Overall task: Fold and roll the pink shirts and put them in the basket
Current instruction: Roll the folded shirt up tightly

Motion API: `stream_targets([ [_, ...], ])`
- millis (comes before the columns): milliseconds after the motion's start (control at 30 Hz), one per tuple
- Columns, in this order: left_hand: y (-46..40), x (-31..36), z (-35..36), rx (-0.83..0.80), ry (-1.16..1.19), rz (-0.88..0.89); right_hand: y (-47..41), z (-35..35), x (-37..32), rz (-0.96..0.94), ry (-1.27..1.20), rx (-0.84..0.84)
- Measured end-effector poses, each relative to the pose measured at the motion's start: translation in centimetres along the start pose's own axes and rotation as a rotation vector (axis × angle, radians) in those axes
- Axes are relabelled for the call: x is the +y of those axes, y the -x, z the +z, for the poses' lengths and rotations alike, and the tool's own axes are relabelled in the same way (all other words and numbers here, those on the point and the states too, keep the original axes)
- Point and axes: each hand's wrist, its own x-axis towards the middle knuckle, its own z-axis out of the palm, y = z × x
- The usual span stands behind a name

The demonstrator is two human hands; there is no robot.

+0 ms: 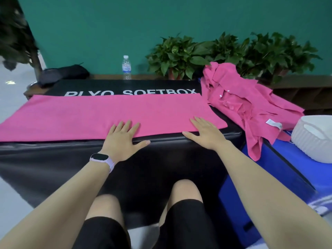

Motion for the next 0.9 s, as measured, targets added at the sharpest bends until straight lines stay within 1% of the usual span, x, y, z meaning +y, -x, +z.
stream_targets([
  [133, -0.1, 0.0, 0.2, 0.005, 0.007, -0.014, 1.3, -0.2, 2.6, 0.046, -0.037, 0.023],
  [233, -0.2, 0.7, -0.1, -0.003, -0.038, -0.034, 1.5, 0.3, 3.0, 0.042, -0.039, 0.047],
  [300, -0.6, 2.0, -0.4, 0.01, -0.009, -0.02, 1.2, 0.6, 3.1, 0.04, -0.047, 0.057],
  [400, -2.1, 4.8, -1.0, 0.021, 0.146, 0.131, 0.8, 0.6, 3.5, 0.048, -0.102, 0.032],
  [433, -2.5, 5.7, -1.4, 0.051, 0.137, 0.189, 0.7, 0.4, 3.9, 0.05, -0.124, 0.017],
  [500, -3.2, 7.4, -2.1, 0.194, 0.017, 0.312, 0.6, -0.2, 4.6, 0.039, -0.149, -0.003],
  [533, -3.4, 8.1, -2.5, 0.227, -0.083, 0.371, 0.7, -0.5, 4.9, 0.027, -0.14, 0.0],
  [600, -3.3, 8.9, -2.9, 0.16, -0.263, 0.449, 1.1, -0.7, 5.3, -0.008, -0.05, 0.047],
  [667, -3.3, 9.2, -3.0, 0.081, -0.299, 0.424, 2.1, -0.4, 5.2, -0.056, 0.064, 0.118],
  [733, -3.1, 9.3, -2.9, 0.061, -0.283, 0.358, 3.1, 0.4, 4.8, -0.102, 0.109, 0.163],
  [900, -3.0, 10.6, -2.7, 0.036, -0.307, 0.294, 4.0, 1.0, 5.3, -0.109, 0.078, 0.186],
])
